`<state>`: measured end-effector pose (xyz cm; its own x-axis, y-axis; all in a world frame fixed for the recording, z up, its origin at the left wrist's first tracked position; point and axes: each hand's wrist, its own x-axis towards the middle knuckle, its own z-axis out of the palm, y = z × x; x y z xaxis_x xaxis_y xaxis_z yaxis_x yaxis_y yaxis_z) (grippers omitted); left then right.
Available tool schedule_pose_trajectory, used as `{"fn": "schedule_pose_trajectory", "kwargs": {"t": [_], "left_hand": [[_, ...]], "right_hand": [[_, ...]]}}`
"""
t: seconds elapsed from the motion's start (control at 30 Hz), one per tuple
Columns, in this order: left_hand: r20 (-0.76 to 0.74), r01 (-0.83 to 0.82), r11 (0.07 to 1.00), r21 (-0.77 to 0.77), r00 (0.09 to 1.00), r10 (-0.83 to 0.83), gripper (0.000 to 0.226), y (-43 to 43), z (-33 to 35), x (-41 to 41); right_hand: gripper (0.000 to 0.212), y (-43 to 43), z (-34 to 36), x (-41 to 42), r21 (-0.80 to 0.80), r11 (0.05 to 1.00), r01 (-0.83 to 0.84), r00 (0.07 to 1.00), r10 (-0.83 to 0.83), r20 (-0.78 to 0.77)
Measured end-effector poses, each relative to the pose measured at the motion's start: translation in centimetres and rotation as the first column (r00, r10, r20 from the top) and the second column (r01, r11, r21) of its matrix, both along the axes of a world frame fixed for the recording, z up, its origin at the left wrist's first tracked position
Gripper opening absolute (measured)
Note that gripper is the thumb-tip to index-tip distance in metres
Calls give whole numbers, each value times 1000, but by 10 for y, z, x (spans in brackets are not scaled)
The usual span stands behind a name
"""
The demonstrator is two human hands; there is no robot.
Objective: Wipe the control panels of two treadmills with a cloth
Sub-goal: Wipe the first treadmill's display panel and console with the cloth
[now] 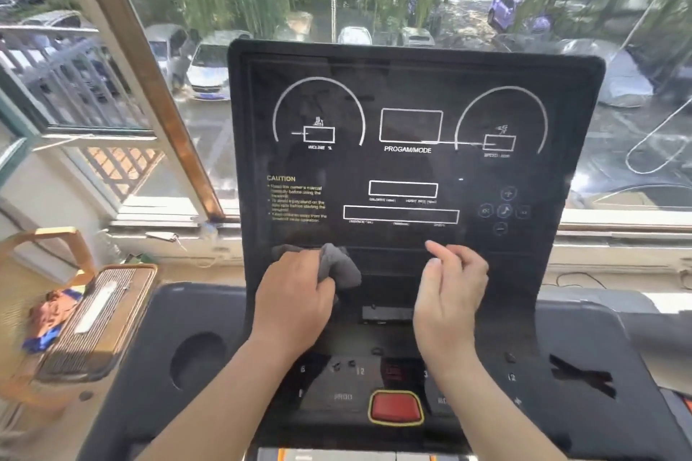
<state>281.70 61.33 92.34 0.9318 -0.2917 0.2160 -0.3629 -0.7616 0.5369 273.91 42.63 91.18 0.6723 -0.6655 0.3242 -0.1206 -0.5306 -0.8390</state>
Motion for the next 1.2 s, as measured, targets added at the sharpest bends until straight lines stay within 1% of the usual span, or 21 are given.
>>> {"fn": "schedule_pose_trajectory", "kwargs": {"t": [0.07, 0.13, 0.2, 0.27, 0.3, 0.33, 0.37, 0.4, 0.43, 0.47, 0.53, 0.6, 0.7, 0.8, 0.87, 0.9, 0.93, 0.97, 1.03, 1.1, 1.2], "left_hand": [[-30, -43, 999, -27, 999, 42, 6, 24, -4, 10], [-104, -147, 979, -138, 986, 133, 11, 41, -3, 18], [-226, -330, 871, -364, 938, 261, 16, 44, 14, 23], [-289, -460, 697, -550, 888, 358, 17, 40, 42, 32], [-228, -428, 663, -615, 900, 371, 18, 37, 59, 39], [-90, -324, 685, -653, 931, 354, 19, 34, 75, 46], [75, -178, 736, -654, 952, 296, 18, 30, 87, 55], [242, -24, 803, -596, 947, 209, 16, 25, 93, 64], [375, 95, 875, -475, 921, 104, 16, 19, 92, 73], [459, 162, 934, -318, 888, 2, 17, 12, 87, 79], [492, 141, 989, -33, 864, -107, 30, -3, 65, 83], [407, 121, 990, 71, 903, -139, 43, -13, 41, 75], [386, 195, 973, 123, 894, -228, 46, -15, 4, 53], [413, 319, 904, 285, 810, -416, 47, -4, -14, 45], [435, 395, 822, 409, 708, -557, 42, 4, -1, 60], [475, 382, 802, 460, 657, -585, 39, 6, 10, 71], [531, 334, 824, 457, 641, -555, 37, 5, 25, 84], [593, 269, 882, 387, 660, -461, 36, 2, 42, 97], [639, 120, 983, 137, 748, -180, 37, -10, 80, 119], [590, 6, 999, -40, 807, 18, 38, -24, 108, 129], [519, -31, 993, -111, 850, 84, 42, -39, 105, 118]], "right_hand": [[39, 17, 0, 1, -27, 996, -82, 996, 81, -28], [38, 23, 2, 4, 8, 993, -119, 992, 120, -51], [41, 18, 14, 12, -20, 993, -118, 992, 117, -36], [39, 4, 38, 30, -147, 985, -93, 995, 98, 25], [35, -4, 55, 42, -217, 973, -80, 994, 94, 55], [31, -11, 72, 55, -277, 958, -72, 992, 98, 79], [29, -17, 90, 68, -331, 941, -69, 991, 104, 90], [30, -20, 108, 82, -379, 923, -72, 990, 112, 87], [32, -22, 124, 96, -427, 900, -87, 989, 128, 69], [34, -23, 138, 111, -478, 871, -109, 989, 145, 39], [41, -26, 162, 136, -596, 790, -143, 988, 150, -38], [47, -30, 180, 157, -677, 715, -173, 985, 129, -115], [51, -34, 193, 178, -700, 677, -227, 970, 90, -227], [46, -32, 192, 186, -698, 693, -181, 980, 71, -183], [42, -27, 189, 187, -680, 723, -118, 992, 55, -113], [41, -26, 188, 187, -677, 730, -99, 995, 50, -91], [41, -24, 186, 187, -677, 730, -90, 996, 49, -79], [41, -23, 186, 187, -681, 727, -87, 996, 51, -73], [41, -25, 185, 187, -694, 714, -90, 996, 56, -71], [43, -28, 183, 186, -716, 690, -102, 995, 67, -77], [47, -32, 180, 184, -743, 655, -136, 991, 80, -110]]}}
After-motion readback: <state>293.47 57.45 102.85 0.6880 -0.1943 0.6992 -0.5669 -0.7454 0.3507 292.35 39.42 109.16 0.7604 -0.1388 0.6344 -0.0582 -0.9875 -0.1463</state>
